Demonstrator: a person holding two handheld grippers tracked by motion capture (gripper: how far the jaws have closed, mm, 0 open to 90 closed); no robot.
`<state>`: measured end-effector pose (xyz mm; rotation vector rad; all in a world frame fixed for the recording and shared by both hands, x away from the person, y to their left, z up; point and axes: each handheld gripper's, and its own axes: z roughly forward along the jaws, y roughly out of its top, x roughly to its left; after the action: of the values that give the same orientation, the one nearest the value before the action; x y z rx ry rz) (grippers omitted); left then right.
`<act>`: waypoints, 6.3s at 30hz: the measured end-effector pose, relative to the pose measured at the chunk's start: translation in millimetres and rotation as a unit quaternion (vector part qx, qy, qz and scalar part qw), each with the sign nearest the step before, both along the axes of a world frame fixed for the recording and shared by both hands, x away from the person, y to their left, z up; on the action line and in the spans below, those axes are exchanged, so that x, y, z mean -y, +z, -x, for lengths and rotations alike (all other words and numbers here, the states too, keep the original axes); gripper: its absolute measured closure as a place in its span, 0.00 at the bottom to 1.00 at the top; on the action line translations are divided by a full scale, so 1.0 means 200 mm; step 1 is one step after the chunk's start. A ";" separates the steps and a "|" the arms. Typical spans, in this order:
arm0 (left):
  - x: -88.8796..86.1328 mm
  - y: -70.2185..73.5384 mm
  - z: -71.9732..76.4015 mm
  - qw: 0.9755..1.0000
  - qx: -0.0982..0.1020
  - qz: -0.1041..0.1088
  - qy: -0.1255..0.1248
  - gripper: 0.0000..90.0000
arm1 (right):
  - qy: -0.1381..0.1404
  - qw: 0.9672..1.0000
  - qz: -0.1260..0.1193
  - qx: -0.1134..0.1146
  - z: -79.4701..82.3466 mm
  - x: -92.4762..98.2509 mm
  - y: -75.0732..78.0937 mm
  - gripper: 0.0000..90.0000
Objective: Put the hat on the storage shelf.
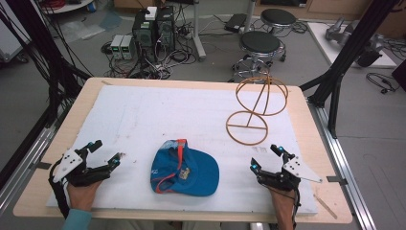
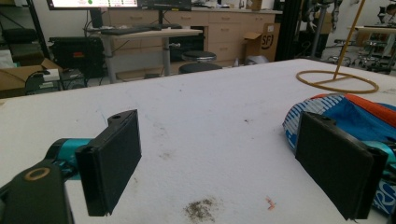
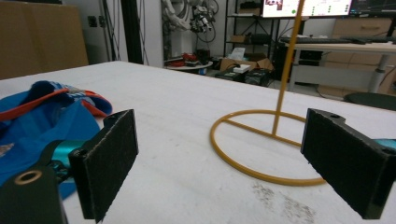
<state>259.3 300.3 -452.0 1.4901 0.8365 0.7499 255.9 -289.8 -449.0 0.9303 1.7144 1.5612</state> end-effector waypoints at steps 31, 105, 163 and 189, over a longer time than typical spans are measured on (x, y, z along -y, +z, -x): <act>0.00 0.00 0.00 1.000 0.001 0.002 0.000 0.17 | 0.154 0.981 0.064 -0.095 -0.12 -0.62 0.43 0.12; 0.00 0.00 0.00 1.000 0.001 0.001 -0.003 0.17 | 0.213 0.915 0.159 -0.303 -0.26 -1.16 0.19 0.98; 0.00 0.00 0.00 1.000 0.002 0.000 -0.002 0.17 | 0.184 0.982 0.030 0.018 -0.33 -0.89 0.90 0.98; 0.00 0.00 0.00 1.000 0.004 0.000 -0.008 0.17 | 0.107 0.994 -0.012 0.013 -0.69 -0.58 1.05 0.98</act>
<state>259.4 300.6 -452.2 1.4914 0.8169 0.7432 394.0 -172.9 -238.1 0.7549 1.8293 1.7267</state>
